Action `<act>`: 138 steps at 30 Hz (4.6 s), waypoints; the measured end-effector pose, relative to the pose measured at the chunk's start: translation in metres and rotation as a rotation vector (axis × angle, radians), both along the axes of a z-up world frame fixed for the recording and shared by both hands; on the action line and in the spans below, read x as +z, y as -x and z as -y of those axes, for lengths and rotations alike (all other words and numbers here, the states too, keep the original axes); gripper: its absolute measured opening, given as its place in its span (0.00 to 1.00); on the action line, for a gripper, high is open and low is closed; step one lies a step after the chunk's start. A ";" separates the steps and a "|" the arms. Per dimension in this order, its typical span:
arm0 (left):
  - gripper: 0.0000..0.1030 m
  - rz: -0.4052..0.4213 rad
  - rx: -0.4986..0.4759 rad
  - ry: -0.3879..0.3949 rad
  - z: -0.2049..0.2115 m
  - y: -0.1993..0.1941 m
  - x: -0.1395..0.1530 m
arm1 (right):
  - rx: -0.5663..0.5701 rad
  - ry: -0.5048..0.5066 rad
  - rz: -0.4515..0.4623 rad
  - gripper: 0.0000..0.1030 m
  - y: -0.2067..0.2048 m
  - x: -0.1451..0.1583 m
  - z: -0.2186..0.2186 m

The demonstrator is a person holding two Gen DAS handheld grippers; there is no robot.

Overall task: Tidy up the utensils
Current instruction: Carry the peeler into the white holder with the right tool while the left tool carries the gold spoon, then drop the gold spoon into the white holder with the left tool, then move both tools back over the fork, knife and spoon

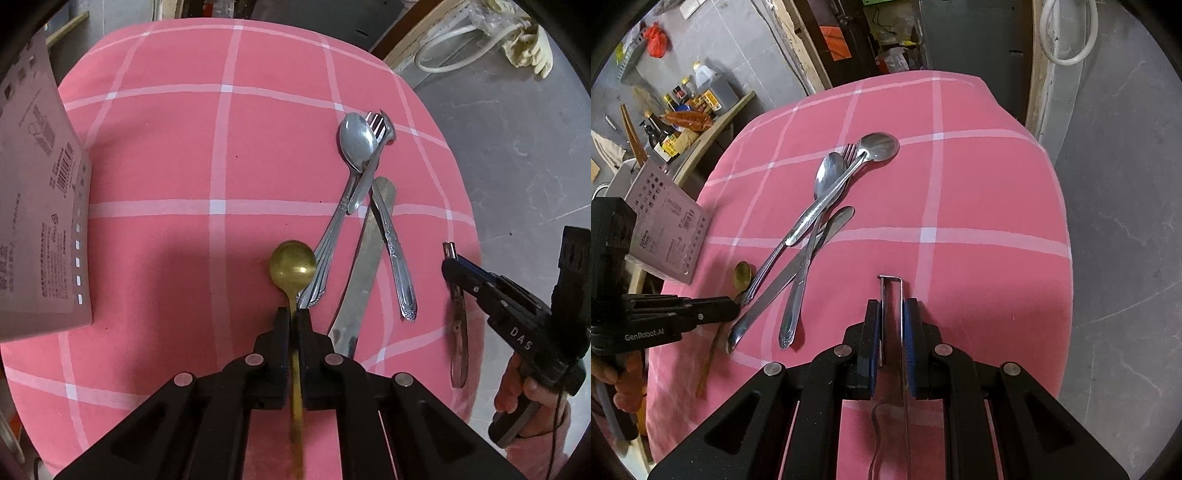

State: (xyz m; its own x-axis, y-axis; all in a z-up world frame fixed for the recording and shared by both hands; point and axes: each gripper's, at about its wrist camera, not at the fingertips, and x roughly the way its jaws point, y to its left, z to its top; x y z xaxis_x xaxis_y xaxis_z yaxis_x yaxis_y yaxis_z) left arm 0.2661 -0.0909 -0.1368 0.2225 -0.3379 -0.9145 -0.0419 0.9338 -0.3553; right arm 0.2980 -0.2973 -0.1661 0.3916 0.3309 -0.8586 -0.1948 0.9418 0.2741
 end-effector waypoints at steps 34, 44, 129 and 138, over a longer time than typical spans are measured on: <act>0.04 0.877 0.222 0.102 -0.124 0.090 0.205 | -0.041 -0.469 0.821 0.10 0.059 0.222 -0.101; 0.04 1.005 0.332 0.062 -0.185 0.073 0.216 | -0.029 -0.562 0.921 0.10 0.049 0.225 -0.170; 0.99 0.974 0.188 -0.323 0.034 0.092 0.123 | -0.187 -0.074 0.766 0.99 0.075 0.136 0.070; 0.99 0.804 0.147 -0.325 0.044 0.058 0.074 | -0.132 -0.141 0.633 0.99 0.037 0.082 0.076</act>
State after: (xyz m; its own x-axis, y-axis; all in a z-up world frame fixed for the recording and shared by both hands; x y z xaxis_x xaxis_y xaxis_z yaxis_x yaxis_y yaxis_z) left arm 0.2083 -0.1344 -0.0631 0.8614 -0.0060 -0.5079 -0.0205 0.9987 -0.0466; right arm 0.2610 -0.3737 -0.0844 0.8515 0.3380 -0.4009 -0.2445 0.9322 0.2668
